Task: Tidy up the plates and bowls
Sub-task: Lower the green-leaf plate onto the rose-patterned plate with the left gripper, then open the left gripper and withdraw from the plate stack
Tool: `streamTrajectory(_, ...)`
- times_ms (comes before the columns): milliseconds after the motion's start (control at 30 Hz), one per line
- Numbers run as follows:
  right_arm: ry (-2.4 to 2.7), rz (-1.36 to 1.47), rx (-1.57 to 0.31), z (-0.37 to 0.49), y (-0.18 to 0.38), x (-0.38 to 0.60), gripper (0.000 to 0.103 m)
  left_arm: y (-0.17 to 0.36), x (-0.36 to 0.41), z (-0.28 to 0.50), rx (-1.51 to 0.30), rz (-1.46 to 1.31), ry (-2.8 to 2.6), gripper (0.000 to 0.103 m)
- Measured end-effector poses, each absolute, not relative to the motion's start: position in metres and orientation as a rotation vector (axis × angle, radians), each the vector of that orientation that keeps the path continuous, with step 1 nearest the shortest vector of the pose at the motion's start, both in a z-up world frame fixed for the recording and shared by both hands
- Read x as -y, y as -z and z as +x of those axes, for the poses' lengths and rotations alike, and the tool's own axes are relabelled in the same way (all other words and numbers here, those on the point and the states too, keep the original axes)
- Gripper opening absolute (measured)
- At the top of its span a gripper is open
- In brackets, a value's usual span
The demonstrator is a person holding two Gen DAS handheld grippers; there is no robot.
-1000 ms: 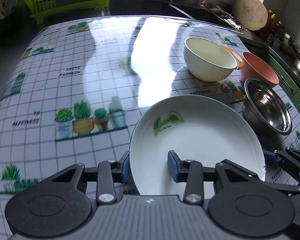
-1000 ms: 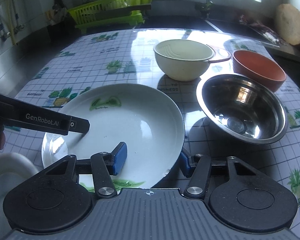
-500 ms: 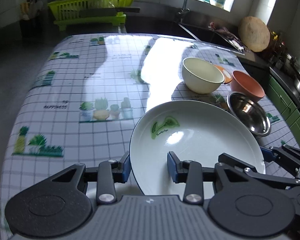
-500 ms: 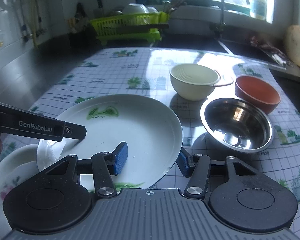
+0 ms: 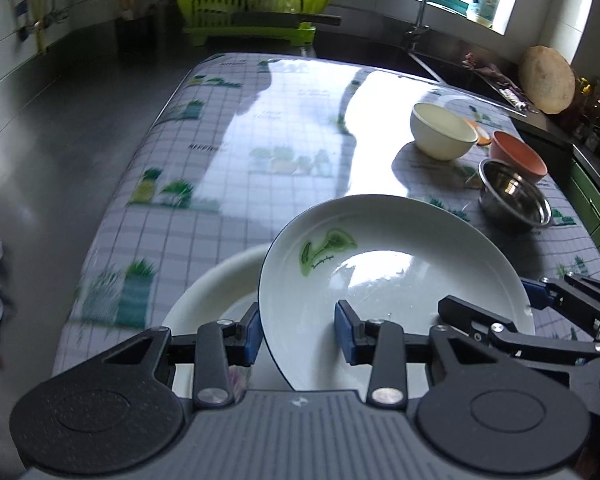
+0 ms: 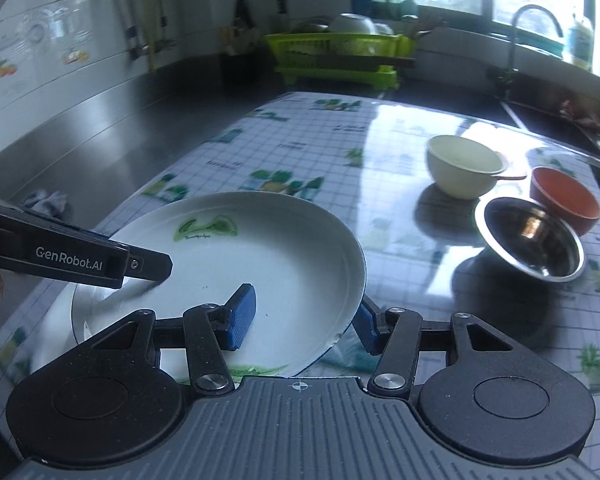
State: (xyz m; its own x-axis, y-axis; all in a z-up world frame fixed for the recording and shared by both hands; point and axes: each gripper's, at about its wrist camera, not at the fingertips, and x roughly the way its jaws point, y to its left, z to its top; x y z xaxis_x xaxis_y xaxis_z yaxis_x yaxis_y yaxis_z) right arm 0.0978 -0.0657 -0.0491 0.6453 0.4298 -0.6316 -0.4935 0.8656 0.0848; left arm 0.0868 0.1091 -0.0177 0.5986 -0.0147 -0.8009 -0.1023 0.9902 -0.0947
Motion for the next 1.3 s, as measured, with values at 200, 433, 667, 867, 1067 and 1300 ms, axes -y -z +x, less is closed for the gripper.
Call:
streamTrajectory(200,-0.567,-0.114,-0.72,0.084,0.057,0.057,0.054,0.027,-0.116,0.066,-0.953,-0.156,-0.085,0.038)
streamTrajectory(433,-0.581,-0.143,-0.727,0.077,0.064,0.052,0.054,0.038,-0.121,0.056,-0.976,-0.186,-0.098,0.038)
streamTrajectory(667,-0.577,-0.211,-0.701,0.071,0.066,0.047,0.054,0.046,-0.12,0.055,-1.008,-0.18,-0.108,0.038)
streamTrajectory(867,-0.572,-0.258,-0.681,0.067,0.068,0.043,0.054,0.05,-0.12,0.054,-1.017,-0.175,-0.112,0.038)
streamTrajectory(1067,-0.573,-0.27,-0.676,0.066,0.07,0.045,0.054,0.045,-0.118,0.054,-1.012,-0.164,-0.13,0.046)
streamTrajectory(1300,-0.596,-0.243,-0.674,0.062,0.065,0.05,0.054,0.035,-0.119,0.052,-0.993,-0.16,-0.142,0.059)
